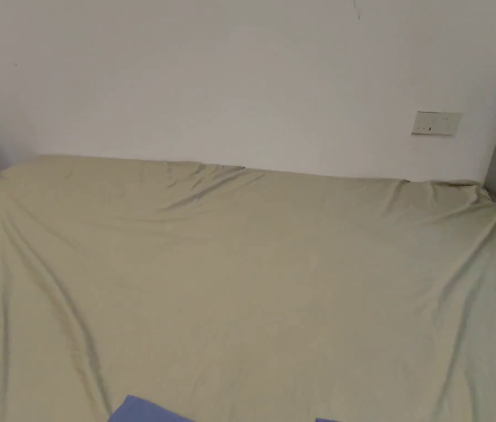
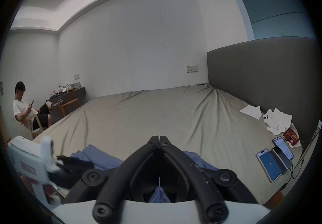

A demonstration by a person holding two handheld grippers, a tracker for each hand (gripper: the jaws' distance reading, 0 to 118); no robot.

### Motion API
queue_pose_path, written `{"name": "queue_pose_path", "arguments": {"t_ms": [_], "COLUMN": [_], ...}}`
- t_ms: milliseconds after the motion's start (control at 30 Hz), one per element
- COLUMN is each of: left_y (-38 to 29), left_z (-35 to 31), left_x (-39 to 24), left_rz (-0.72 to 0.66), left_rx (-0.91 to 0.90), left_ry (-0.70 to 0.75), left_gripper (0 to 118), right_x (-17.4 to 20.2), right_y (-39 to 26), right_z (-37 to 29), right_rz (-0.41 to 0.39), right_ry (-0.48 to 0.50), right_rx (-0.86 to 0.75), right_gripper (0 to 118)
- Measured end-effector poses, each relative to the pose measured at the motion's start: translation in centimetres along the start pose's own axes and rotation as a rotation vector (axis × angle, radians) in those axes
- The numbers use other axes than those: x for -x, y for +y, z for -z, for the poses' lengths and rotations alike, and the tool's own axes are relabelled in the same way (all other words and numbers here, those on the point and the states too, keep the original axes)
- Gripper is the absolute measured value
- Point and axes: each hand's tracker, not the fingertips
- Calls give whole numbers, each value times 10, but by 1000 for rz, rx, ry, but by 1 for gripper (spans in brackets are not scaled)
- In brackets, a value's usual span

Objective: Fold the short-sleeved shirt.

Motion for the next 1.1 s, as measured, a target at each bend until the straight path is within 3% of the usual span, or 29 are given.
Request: {"name": "queue_pose_path", "arguments": {"t_ms": [33,200,367,600,667,700,767,800,900,967,1100], "left_y": [1,-9,-16,21,35,40,49,52,52,46,35], "left_z": [-9,-48,-56,11,37,49,78,90,117,143,173], "left_x": [9,37,72,125,139,145,155,157,161,173,181], "left_rz": [-26,39,-158,-234,-236,-227,-171,-147,-58,-34,-26], "left_rx": [-19,-58,-42,-58,-33,-27,25,51,26,89,197], "left_ry": [73,293,272,251,239,237,232,223,222,250,230], "left_gripper": [0,0,0,1,10,32,99,113,118,105,104], "right_x": [2,12,16,19,20,20,20,21,24,27,35], "right_y": [0,-6,-9,-3,-3,-3,-5,-5,-8,-9,-11], "right_z": [0,-7,-2,12,20,24,35,40,55,65,81], "right_rz": [3,-20,-27,-46,-55,-58,-58,-53,-45,-51,-74], "right_ry": [6,25,30,37,33,30,24,23,21,24,50], "right_rx": [0,9,52,68,82,90,109,122,149,168,194], "right_gripper": [2,2,2,2,2,2,2,2,2,2,2]}}
